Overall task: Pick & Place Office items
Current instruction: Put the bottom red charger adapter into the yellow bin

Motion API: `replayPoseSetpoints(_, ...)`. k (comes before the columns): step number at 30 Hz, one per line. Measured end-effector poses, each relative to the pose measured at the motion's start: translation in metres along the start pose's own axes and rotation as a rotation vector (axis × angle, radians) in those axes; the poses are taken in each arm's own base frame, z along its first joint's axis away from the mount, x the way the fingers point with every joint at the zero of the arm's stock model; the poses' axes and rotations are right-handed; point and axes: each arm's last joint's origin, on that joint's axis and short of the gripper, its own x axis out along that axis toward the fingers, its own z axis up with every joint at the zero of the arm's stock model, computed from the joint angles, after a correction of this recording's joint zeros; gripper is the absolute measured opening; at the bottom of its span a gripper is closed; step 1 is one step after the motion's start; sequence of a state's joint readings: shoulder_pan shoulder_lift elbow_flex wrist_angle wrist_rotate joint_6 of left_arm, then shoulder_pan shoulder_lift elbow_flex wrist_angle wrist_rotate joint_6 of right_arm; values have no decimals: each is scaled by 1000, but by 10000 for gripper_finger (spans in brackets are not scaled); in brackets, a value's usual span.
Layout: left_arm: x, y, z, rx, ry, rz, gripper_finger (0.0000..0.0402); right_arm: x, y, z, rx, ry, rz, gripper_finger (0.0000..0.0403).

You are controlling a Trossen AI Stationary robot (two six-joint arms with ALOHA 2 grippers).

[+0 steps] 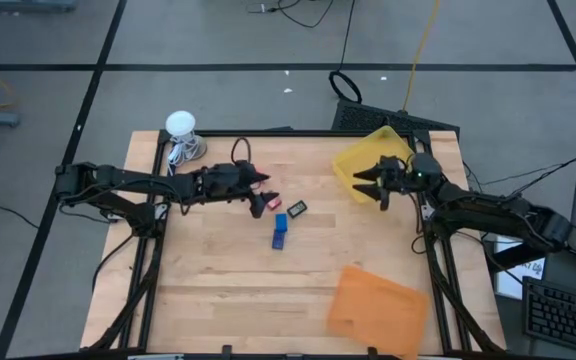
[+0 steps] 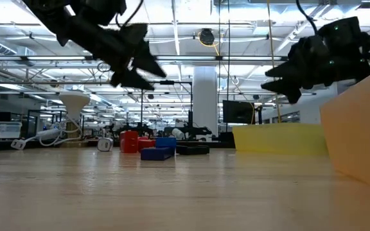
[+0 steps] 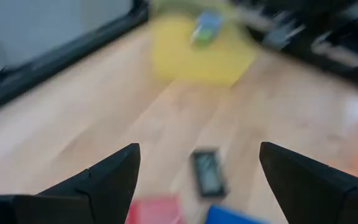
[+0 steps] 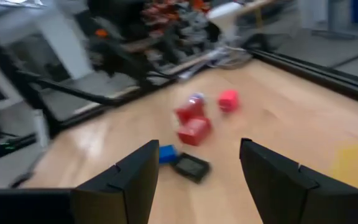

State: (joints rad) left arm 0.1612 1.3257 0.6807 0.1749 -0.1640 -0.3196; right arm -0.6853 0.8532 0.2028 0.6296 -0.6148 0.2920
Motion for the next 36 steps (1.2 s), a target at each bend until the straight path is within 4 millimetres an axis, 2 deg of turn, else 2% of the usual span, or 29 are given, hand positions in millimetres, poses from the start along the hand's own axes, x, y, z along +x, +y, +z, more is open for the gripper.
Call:
replayPoseSetpoints(8, -5, 11, -27, -185, 261, 164, 317, 2, 3, 0, -5, 0, 34, 212)
replayPoseSetpoints(12, -4, 13, -31, -142, 299, 179, 319, 2, 3, 0, -6, -1, 33, 212)
replayPoseSetpoints(18, 7, 18, -42, 2, 331, 294, 321, 2, 3, 0, 3, 3, 32, 212)
replayPoseSetpoints(25, 23, 20, -57, 5, 413, 267, 321, 2, 3, 0, 5, 6, 33, 212)
replayPoseSetpoints(31, 27, 19, -63, -101, 517, 84, 321, 2, 3, -1, 7, 9, 33, 212)
replayPoseSetpoints(36, 28, 11, -60, -94, 512, -48, 321, 2, 3, -1, 8, 10, 33, 212)
